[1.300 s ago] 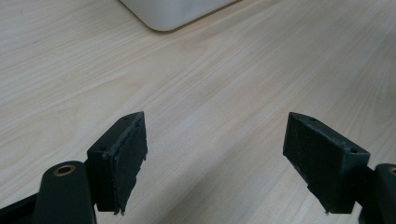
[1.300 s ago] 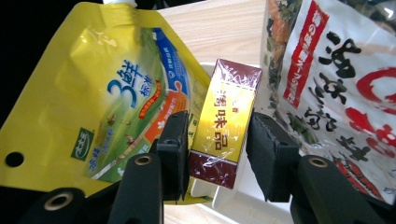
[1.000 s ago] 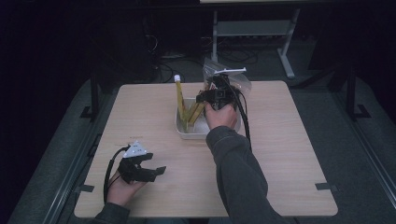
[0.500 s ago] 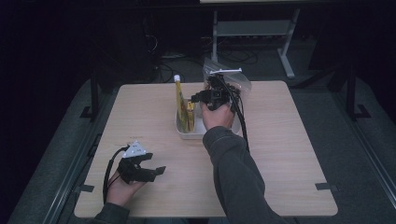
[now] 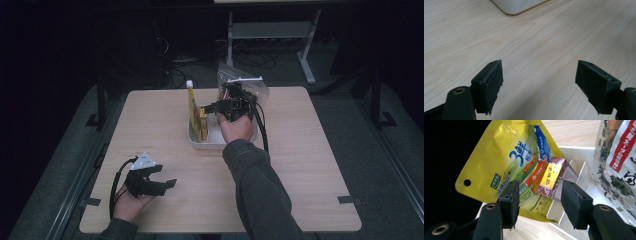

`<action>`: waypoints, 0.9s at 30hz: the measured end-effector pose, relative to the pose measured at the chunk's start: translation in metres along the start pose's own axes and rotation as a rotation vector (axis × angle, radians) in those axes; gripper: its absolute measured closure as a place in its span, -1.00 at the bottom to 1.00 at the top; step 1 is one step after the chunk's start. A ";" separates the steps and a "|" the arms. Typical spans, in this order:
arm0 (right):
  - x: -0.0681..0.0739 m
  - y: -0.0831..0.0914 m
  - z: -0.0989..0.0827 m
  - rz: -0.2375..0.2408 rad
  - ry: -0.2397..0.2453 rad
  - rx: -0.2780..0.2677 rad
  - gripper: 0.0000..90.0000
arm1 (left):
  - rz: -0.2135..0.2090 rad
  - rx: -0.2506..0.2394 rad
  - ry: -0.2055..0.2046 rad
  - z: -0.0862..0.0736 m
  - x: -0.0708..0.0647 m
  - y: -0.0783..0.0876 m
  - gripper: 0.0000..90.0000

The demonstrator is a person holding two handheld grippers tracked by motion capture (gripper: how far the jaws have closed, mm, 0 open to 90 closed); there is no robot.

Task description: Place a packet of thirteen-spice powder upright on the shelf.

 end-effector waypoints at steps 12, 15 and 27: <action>-0.003 0.016 -0.015 0.046 0.009 0.008 0.03 | -0.001 0.002 -0.002 0.000 -0.001 0.001 -0.52; -0.004 0.020 -0.019 0.057 0.011 0.007 0.02 | -0.001 0.002 -0.001 0.000 -0.001 0.001 -0.52; -0.008 0.038 -0.036 0.091 0.011 0.011 -0.01 | -0.004 0.006 0.002 -0.001 -0.001 0.000 -0.53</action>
Point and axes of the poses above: each handheld gripper's, and its own axes: y roughly backward along the jaws, z roughly out of its top, x roughly to its left, the point moved 4 cm from there along -y, roughly forward along the jaws, and after that the axes turned 13 degrees about z, right-handed, at the moved point
